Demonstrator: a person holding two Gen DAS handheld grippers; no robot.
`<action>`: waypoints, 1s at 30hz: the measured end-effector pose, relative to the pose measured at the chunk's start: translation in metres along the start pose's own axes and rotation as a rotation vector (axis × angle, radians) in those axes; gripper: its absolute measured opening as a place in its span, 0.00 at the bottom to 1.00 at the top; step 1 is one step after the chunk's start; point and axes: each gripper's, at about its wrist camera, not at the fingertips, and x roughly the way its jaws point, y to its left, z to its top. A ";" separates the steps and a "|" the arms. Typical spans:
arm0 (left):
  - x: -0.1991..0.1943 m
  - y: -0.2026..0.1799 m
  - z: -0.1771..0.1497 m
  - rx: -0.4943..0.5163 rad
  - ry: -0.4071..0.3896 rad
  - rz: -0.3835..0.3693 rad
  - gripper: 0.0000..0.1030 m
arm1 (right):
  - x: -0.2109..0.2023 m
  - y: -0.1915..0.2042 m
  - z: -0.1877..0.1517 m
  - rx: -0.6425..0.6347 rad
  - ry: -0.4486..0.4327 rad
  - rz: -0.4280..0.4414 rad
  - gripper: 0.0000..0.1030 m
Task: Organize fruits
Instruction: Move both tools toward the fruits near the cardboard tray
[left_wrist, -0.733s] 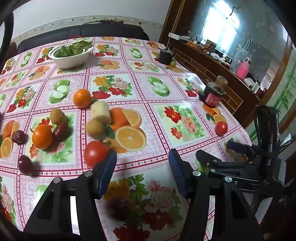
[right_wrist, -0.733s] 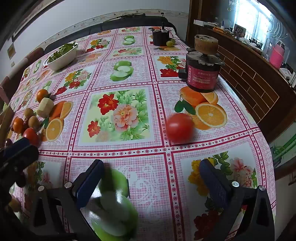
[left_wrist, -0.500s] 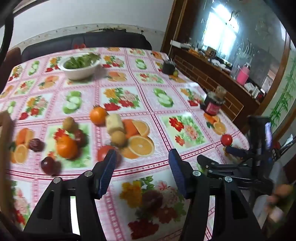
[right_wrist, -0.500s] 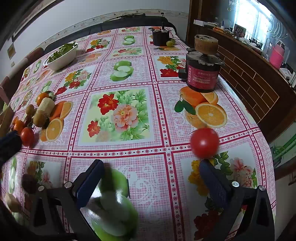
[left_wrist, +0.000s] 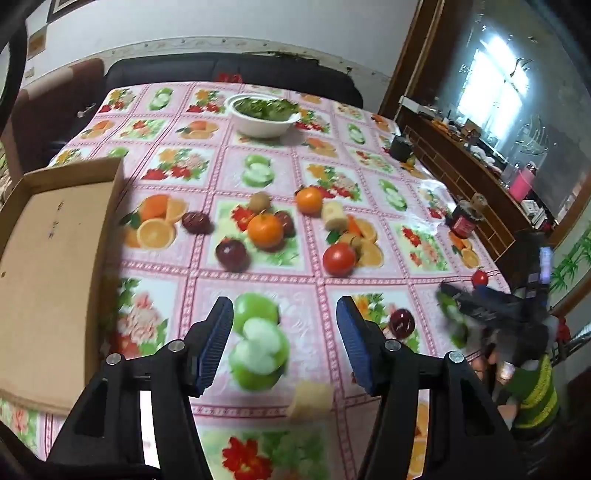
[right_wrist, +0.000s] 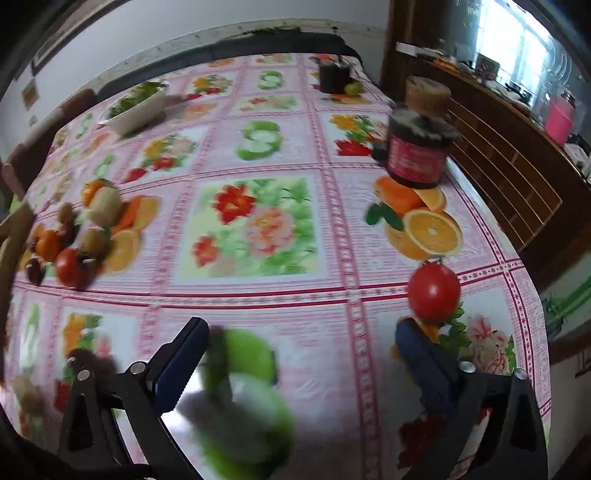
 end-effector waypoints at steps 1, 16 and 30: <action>0.000 0.001 -0.001 0.000 0.006 -0.001 0.55 | -0.009 -0.001 -0.001 0.029 -0.036 0.033 0.97; -0.016 -0.007 -0.025 0.057 0.045 0.005 0.55 | -0.066 0.028 -0.027 0.127 -0.057 0.194 0.97; -0.025 -0.004 -0.041 0.053 0.062 0.023 0.55 | -0.106 0.070 -0.029 -0.034 -0.124 -0.057 0.97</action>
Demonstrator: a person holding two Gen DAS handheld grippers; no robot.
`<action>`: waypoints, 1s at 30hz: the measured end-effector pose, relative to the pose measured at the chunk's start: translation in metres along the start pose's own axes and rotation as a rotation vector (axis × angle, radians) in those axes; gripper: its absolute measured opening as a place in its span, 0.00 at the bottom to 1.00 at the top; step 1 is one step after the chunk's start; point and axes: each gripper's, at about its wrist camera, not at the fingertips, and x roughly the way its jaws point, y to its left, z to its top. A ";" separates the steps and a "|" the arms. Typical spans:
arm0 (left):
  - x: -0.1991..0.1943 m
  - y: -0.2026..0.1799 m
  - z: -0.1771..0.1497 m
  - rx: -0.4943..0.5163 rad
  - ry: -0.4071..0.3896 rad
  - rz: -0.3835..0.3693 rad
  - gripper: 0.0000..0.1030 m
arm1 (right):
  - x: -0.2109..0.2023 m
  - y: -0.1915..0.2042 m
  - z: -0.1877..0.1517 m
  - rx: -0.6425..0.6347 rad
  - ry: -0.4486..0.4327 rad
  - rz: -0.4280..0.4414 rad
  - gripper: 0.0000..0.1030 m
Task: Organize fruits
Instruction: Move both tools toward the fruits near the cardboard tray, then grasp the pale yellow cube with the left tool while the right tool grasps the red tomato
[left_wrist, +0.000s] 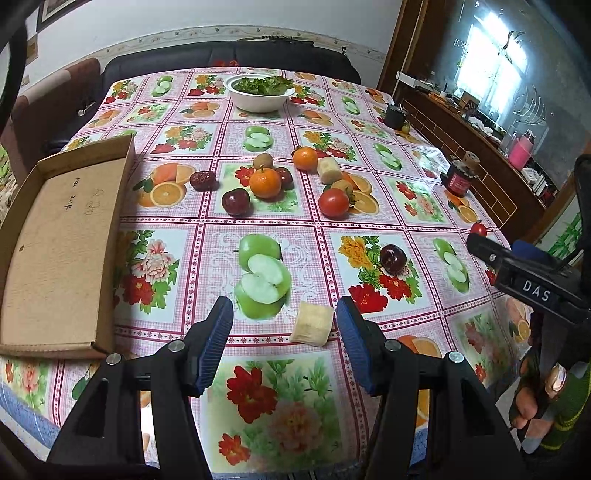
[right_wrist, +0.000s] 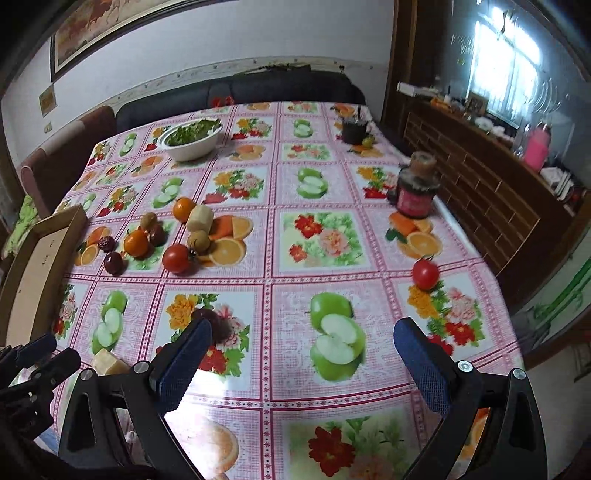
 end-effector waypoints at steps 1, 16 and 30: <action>-0.001 0.000 0.000 -0.001 -0.001 -0.002 0.55 | -0.003 0.000 0.001 -0.003 -0.009 -0.010 0.97; -0.002 -0.003 -0.005 -0.004 -0.004 0.008 0.55 | -0.021 -0.007 0.003 -0.011 -0.072 -0.106 0.97; 0.002 0.005 -0.008 -0.026 0.021 0.013 0.55 | -0.014 -0.018 -0.003 0.001 -0.054 -0.105 0.97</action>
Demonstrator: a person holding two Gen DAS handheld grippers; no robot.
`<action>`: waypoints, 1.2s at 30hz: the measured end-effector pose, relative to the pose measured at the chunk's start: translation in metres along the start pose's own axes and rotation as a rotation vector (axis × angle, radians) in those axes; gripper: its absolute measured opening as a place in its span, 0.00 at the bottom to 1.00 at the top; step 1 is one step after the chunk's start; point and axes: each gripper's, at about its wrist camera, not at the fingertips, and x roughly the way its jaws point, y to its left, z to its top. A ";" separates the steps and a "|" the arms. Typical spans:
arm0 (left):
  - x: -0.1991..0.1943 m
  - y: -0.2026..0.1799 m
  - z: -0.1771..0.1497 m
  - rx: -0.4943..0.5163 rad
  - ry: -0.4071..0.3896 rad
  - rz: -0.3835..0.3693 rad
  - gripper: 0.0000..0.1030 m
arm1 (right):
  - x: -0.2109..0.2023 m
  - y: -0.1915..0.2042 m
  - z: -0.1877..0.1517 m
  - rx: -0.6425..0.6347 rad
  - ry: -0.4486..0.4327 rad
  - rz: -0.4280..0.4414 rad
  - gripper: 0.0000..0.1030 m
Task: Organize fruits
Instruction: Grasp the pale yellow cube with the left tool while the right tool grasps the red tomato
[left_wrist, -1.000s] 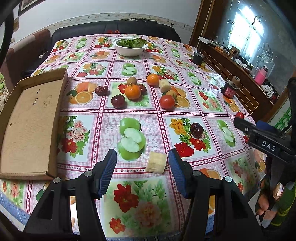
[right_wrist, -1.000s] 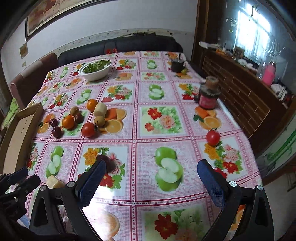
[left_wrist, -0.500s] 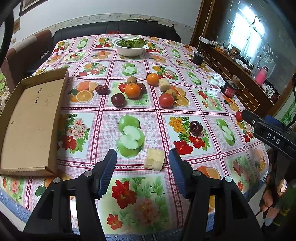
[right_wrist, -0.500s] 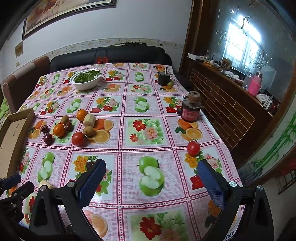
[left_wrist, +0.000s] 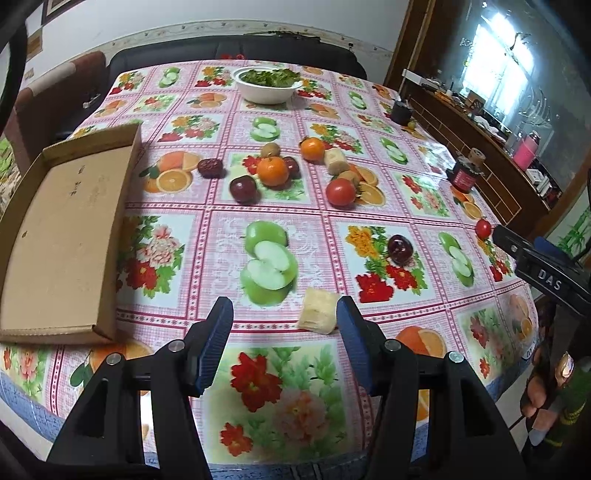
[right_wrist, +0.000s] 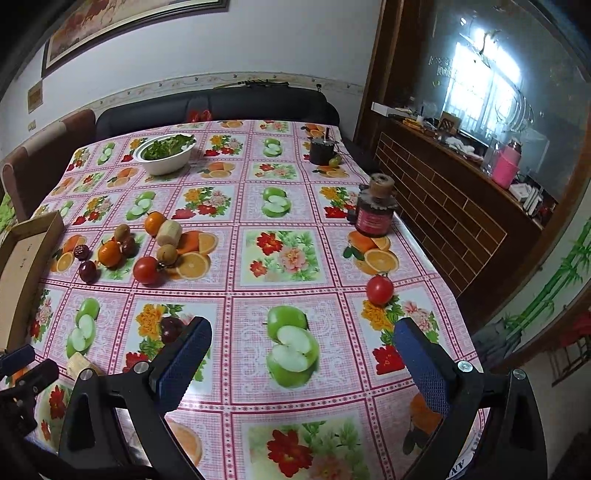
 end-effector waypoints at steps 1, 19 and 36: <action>0.001 0.001 -0.001 -0.002 0.005 -0.001 0.55 | 0.001 -0.003 -0.001 0.009 0.003 0.003 0.97; 0.027 -0.020 -0.002 0.043 0.092 -0.061 0.55 | 0.023 -0.052 -0.022 0.122 0.054 0.045 0.97; 0.050 -0.028 0.001 0.069 0.136 -0.045 0.55 | 0.060 -0.114 -0.016 0.202 0.065 0.085 0.93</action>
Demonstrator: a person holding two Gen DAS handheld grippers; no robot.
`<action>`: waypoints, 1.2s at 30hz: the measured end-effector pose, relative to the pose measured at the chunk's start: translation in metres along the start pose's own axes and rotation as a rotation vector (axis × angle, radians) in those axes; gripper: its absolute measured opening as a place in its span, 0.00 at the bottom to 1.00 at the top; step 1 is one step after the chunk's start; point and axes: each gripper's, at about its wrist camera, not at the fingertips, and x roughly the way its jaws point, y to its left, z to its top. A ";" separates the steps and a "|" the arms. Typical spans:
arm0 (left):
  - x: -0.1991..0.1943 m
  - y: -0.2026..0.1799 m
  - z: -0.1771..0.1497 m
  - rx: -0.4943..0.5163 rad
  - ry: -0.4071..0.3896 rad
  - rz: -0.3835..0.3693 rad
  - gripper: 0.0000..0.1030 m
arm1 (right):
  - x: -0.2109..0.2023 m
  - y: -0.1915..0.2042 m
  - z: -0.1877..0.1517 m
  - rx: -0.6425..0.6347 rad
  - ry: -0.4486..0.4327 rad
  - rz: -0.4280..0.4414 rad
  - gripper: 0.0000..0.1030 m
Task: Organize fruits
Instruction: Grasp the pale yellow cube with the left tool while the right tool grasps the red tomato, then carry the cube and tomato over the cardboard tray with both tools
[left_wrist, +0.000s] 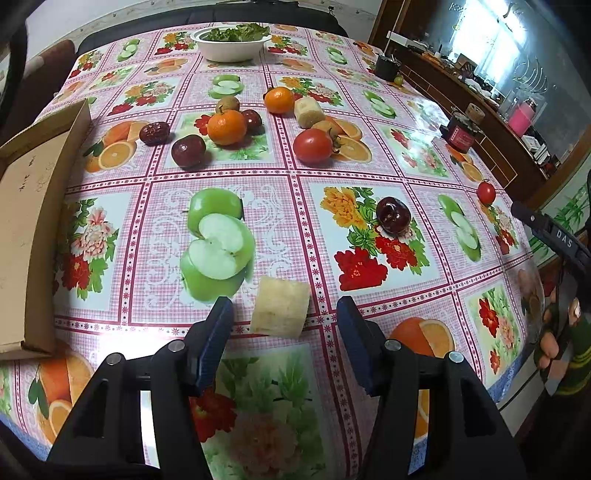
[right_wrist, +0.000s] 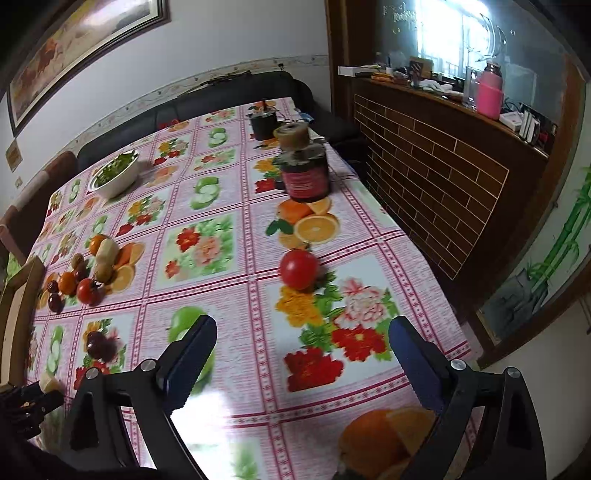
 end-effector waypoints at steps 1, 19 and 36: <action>0.001 -0.001 0.001 0.005 -0.001 0.005 0.55 | 0.002 -0.001 0.001 0.002 -0.001 0.005 0.93; 0.000 0.004 -0.001 0.013 -0.044 0.029 0.22 | 0.061 0.024 0.029 -0.112 0.054 0.034 0.32; -0.037 0.049 0.009 -0.051 -0.100 0.171 0.22 | -0.001 0.160 -0.007 -0.252 0.083 0.375 0.32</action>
